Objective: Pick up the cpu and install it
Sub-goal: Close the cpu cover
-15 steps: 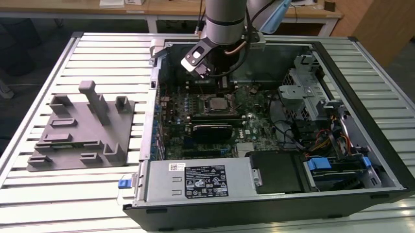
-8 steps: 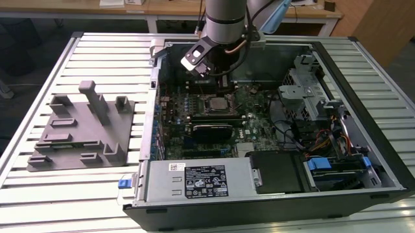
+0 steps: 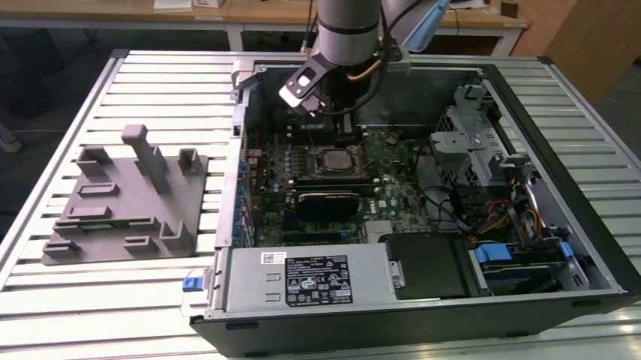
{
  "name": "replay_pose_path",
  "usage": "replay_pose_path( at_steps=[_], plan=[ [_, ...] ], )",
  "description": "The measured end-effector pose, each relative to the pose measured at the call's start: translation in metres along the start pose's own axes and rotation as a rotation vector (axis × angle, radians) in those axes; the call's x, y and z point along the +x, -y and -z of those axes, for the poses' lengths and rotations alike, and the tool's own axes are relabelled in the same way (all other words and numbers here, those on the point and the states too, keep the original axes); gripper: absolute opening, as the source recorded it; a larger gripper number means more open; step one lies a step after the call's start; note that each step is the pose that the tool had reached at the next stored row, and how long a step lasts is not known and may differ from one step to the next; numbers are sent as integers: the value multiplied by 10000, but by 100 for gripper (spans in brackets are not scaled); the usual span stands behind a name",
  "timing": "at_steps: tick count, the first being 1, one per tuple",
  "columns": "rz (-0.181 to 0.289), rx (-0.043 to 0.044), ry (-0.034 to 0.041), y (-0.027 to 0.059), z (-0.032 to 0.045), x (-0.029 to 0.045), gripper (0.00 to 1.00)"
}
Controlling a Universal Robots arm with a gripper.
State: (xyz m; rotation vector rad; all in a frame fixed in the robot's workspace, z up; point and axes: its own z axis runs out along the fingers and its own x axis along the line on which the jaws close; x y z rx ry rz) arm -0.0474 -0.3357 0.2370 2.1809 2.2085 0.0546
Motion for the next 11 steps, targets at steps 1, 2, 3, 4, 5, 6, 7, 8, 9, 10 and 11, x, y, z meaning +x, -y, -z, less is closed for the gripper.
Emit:
replay_pose_path(
  at_steps=[1,2,3,4,5,6,7,8,9,10,11],
  plan=[
    [0,0,0,0,4,0,11],
    [0,0,0,0,7,0,11],
    [0,0,0,-1,11,0,11],
    [0,0,0,-1,15,0,11],
    [0,0,0,-1,18,0,11],
    [0,0,-1,-1,20,0,11],
    [0,-2,-2,-1,22,0,11],
    [0,-1,-1,-1,24,0,11],
    [0,0,0,-1,27,0,11],
    [0,0,1,-2,31,0,11],
    [0,1,2,-2,34,0,11]
  ],
)
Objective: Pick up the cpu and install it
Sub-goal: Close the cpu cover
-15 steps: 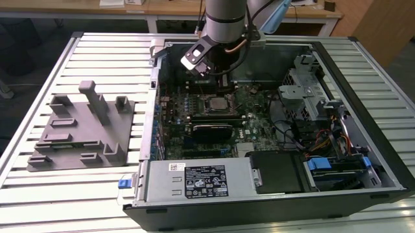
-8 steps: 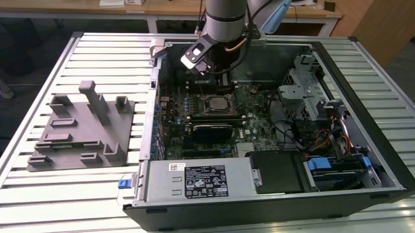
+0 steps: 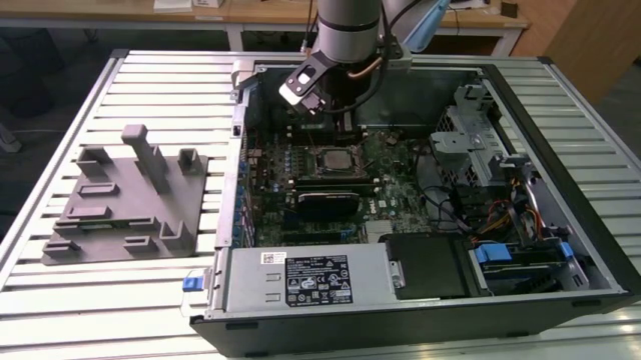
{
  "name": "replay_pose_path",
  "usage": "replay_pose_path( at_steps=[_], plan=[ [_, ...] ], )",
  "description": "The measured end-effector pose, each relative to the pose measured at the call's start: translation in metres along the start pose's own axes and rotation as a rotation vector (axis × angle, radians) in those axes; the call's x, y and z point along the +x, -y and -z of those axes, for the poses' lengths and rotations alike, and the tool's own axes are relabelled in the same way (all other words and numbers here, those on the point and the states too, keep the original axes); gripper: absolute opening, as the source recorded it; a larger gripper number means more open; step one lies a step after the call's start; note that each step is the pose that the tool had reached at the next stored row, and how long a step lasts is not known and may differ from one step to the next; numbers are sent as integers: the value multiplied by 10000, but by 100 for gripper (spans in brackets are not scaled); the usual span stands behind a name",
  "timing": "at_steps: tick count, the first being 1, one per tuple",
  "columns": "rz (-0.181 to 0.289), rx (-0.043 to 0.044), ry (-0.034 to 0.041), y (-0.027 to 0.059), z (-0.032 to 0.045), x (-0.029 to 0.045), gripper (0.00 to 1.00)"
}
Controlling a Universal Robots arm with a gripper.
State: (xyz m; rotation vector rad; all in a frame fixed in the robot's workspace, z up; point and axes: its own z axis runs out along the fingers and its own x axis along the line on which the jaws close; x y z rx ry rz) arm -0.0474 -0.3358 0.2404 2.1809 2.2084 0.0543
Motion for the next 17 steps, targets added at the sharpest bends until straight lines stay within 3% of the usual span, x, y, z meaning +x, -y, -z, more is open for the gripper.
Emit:
replay_pose_path(
  at_steps=[17],
  plan=[
    [1,1,1,-2,43,0,11]
  ],
)
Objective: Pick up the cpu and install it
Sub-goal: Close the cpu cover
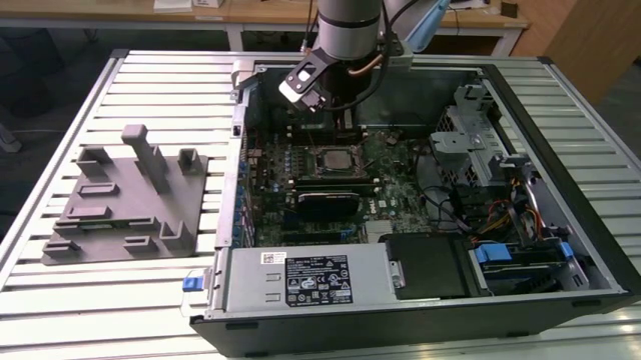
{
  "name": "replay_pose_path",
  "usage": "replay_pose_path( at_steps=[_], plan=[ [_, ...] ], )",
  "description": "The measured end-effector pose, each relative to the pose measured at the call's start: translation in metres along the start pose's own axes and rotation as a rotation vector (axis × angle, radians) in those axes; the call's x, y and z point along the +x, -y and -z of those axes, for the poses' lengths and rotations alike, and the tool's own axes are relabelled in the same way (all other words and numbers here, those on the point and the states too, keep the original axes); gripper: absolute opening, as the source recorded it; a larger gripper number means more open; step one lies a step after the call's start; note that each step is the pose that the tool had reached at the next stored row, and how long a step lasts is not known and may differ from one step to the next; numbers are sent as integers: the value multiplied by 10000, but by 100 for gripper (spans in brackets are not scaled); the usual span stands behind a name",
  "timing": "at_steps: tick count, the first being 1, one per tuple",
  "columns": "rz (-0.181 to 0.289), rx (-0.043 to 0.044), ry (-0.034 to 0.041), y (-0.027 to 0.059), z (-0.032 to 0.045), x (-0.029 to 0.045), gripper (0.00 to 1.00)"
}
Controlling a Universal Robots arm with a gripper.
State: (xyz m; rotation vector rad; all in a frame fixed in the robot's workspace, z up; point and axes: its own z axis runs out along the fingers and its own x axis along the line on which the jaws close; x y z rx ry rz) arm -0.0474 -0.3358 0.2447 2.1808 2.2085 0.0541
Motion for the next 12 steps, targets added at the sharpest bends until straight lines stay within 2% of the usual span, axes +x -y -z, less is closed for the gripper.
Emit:
replay_pose_path(
  at_steps=[7,12],
  plan=[
    [0,-1,-2,-3,45,1,11],
    [0,-2,-3,-6,106,1,11]
  ],
)
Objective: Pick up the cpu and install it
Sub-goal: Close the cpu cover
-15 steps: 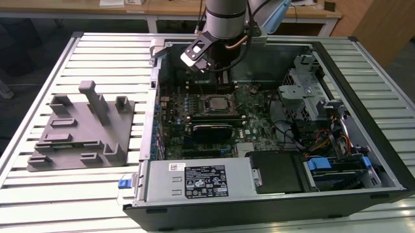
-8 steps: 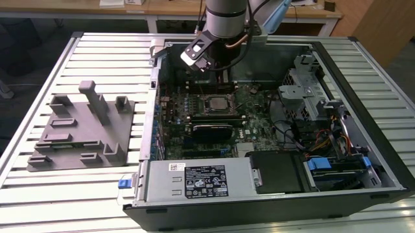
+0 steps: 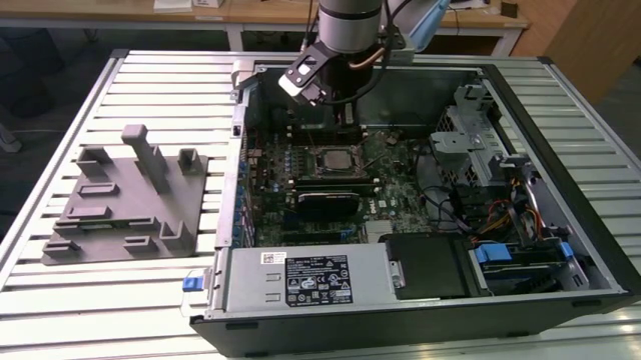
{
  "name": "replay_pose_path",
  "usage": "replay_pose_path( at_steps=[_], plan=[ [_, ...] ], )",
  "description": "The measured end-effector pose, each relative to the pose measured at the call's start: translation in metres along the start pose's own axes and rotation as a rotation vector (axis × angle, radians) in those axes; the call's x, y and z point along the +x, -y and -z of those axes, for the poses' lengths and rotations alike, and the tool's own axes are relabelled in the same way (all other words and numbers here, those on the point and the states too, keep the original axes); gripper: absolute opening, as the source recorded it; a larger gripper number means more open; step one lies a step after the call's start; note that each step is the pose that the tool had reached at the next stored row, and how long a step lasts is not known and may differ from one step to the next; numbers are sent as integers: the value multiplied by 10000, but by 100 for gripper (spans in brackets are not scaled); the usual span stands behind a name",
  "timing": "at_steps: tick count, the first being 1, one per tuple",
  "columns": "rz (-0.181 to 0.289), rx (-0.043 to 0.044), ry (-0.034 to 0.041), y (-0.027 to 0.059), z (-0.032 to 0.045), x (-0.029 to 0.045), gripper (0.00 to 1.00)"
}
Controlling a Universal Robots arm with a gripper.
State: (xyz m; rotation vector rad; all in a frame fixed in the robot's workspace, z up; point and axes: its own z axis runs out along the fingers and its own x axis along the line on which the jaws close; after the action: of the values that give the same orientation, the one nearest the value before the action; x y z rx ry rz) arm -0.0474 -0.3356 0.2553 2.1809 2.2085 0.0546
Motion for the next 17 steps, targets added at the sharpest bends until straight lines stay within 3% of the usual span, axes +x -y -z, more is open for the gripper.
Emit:
replay_pose_path(
  at_steps=[4,11,17],
  plan=[
    [0,0,0,-2,52,0,11],
    [0,0,0,-2,57,-71,11],
    [0,3,-1,-10,212,-72,11]
  ],
)
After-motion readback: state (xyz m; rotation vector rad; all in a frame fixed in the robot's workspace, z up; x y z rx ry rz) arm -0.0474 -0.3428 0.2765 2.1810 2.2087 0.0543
